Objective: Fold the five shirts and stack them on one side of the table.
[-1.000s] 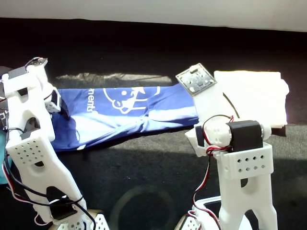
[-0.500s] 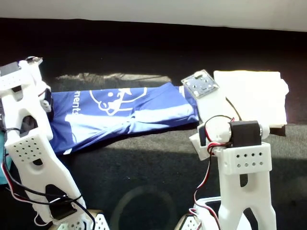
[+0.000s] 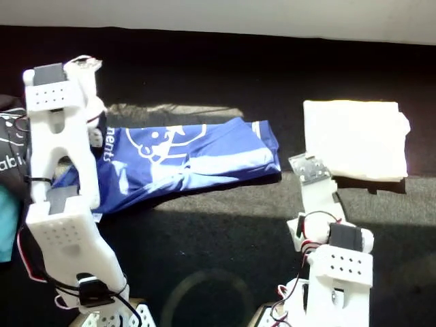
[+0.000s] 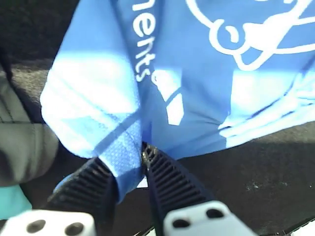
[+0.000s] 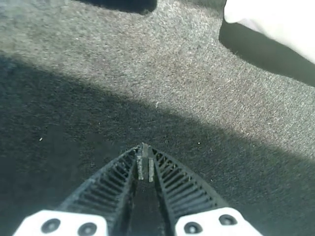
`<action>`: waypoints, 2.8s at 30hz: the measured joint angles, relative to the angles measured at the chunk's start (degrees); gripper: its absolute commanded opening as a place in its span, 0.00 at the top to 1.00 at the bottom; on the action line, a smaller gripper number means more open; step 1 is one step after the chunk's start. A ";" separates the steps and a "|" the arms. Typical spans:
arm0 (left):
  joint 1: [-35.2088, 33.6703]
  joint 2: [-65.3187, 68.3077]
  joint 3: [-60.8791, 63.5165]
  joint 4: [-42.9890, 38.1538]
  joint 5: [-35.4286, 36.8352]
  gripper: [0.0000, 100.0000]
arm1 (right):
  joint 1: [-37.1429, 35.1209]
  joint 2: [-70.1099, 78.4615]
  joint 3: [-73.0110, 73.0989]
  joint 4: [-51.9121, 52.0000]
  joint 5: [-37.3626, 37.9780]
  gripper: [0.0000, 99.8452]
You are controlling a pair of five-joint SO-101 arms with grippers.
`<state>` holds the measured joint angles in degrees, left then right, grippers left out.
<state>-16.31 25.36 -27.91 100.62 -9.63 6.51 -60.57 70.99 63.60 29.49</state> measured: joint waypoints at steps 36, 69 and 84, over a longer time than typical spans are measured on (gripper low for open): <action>44.31 23.12 -39.91 -12.48 12.66 0.99 | 13.89 -43.43 25.05 0.44 -3.08 0.99; 37.27 36.57 -55.03 0.62 12.48 0.99 | 13.89 -43.43 25.05 0.44 -3.08 0.99; 31.65 16.00 -17.67 0.62 12.48 0.99 | 13.89 -43.43 25.05 0.44 -3.08 0.99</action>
<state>15.34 41.36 -45.58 101.23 2.86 20.40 -104.00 96.04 64.04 26.42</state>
